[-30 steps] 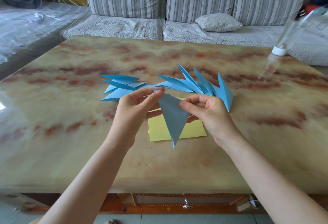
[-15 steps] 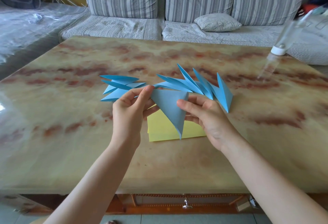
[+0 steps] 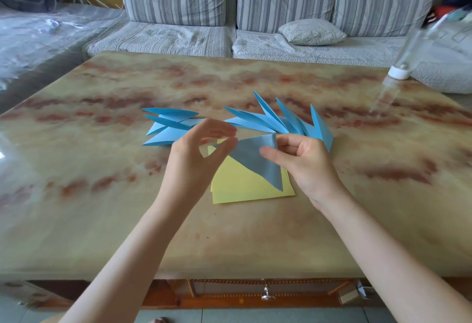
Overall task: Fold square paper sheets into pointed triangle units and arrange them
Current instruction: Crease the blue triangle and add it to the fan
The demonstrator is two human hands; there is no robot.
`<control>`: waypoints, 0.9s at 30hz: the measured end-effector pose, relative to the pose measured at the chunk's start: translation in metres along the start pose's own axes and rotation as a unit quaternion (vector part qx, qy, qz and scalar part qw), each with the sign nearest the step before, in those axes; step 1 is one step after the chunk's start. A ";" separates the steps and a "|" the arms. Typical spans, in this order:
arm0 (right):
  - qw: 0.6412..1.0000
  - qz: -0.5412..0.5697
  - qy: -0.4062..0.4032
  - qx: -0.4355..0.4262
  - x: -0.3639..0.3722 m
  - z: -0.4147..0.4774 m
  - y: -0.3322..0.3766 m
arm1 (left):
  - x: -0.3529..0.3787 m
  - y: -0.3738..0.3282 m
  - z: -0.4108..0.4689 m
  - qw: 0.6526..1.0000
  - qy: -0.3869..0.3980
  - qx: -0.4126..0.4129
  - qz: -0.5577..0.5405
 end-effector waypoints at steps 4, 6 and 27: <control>0.997 -0.056 0.028 -0.037 0.009 -0.003 0.007 | 0.016 -0.013 -0.003 0.997 0.051 0.049 0.029; 0.996 -0.065 0.046 -0.047 0.015 -0.005 0.009 | 0.021 -0.012 -0.003 0.996 0.074 0.045 0.011; 0.990 -0.072 0.109 -0.050 0.025 -0.007 0.012 | 0.015 -0.010 -0.005 0.999 0.034 0.011 0.015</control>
Point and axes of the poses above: each hand's wrist, its own z-axis towards the middle knuckle, its own x-axis out of the palm, y = z × x, the point moved 10 cm from there along z, towards the middle knuckle, and after that the axes turned 1 degree about y, right-handed, at the moved point
